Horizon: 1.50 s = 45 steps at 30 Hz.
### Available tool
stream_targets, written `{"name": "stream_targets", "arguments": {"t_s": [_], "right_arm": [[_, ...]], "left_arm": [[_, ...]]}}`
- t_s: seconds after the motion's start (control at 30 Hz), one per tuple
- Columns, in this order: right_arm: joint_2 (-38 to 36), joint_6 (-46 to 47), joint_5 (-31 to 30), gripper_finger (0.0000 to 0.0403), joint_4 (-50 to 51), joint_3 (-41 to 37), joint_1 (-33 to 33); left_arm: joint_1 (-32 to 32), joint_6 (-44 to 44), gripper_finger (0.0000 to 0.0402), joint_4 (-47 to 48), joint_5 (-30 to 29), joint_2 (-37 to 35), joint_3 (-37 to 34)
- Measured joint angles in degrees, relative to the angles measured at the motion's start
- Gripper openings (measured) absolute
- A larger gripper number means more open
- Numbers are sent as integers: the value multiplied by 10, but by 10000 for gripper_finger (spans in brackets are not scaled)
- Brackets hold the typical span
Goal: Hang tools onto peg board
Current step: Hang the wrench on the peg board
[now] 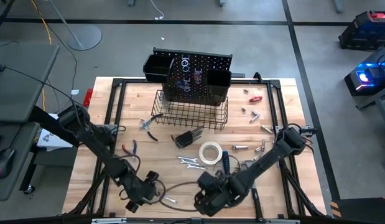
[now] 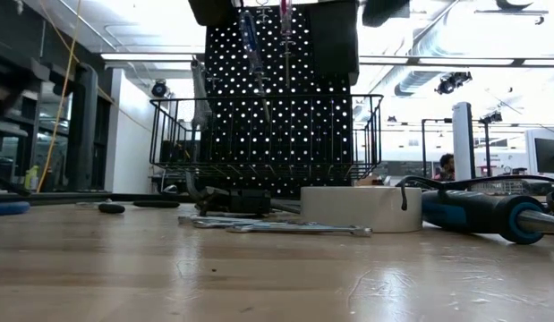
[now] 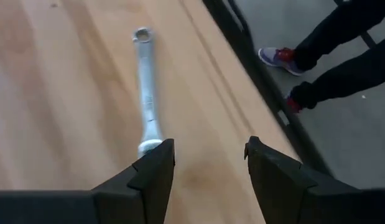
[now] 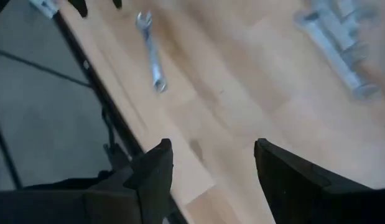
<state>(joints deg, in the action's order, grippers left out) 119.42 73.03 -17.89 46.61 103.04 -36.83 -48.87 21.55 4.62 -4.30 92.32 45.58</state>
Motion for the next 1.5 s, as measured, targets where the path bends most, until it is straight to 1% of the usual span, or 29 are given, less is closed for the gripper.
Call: {"name": "stream_targets", "arguments": {"t_s": [0.13, 0.23, 0.33, 0.43, 0.5, 0.67, 0.73, 0.8, 0.83, 0.87, 0.93, 0.97, 1.1, 1.2, 1.27, 1.33, 1.4, 1.5], "right_arm": [[0, 2, 2, 213, -103, -59, -6], [0, 2, 14, 213, -145, -85, -5], [0, 1, 19, 213, -153, -90, -4], [0, -13, 20, 213, -156, -90, -4], [0, -15, 22, 213, -162, -90, -4], [0, -11, 24, 213, -165, -90, -5], [0, -6, 29, 213, -170, -90, -5], [0, 4, 32, 213, -171, -90, -4], [0, 5, 33, 213, -173, -90, -5], [0, 6, 34, 212, -175, -90, -5], [0, 6, 34, 206, -179, -90, -8], [0, 6, 34, 199, -178, -90, -10], [-2, 15, 34, 155, -176, -90, -14], [-6, 11, 34, 121, -177, -90, -17], [-12, 2, 32, 107, -175, -90, -18], [-21, -1, 17, 99, -169, -90, -18], [-32, -13, 7, 97, -160, -90, -18], [-46, -29, -4, 97, -145, -90, -17]], "left_arm": [[-22, 4, 188, 7, -40, 37, 35], [-22, 9, 188, 40, -53, 78, 70], [-17, 9, 188, 91, -94, 114, 111], [-10, 9, 188, 140, -126, 135, 148], [-6, 2, 188, 148, -126, 143, 160], [10, -6, 185, 159, -58, 179, 163], [18, -6, 174, 170, -46, 195, 166], [27, 4, 148, 174, -39, 206, 167], [34, 8, 127, 173, -25, 206, 167], [41, 9, 99, 172, -7, 206, 167], [52, 12, 36, 161, 7, 207, 167], [59, 21, 22, 158, 7, 207, 167], [93, 57, 13, 143, -1, 212, 167], [120, 77, 9, 124, -33, 216, 167], [137, 84, 9, 115, -54, 216, 167], [148, 93, 9, 112, -66, 213, 165], [153, 93, 9, 113, -72, 205, 163], [157, 88, 7, 124, -97, 189, 159]]}}
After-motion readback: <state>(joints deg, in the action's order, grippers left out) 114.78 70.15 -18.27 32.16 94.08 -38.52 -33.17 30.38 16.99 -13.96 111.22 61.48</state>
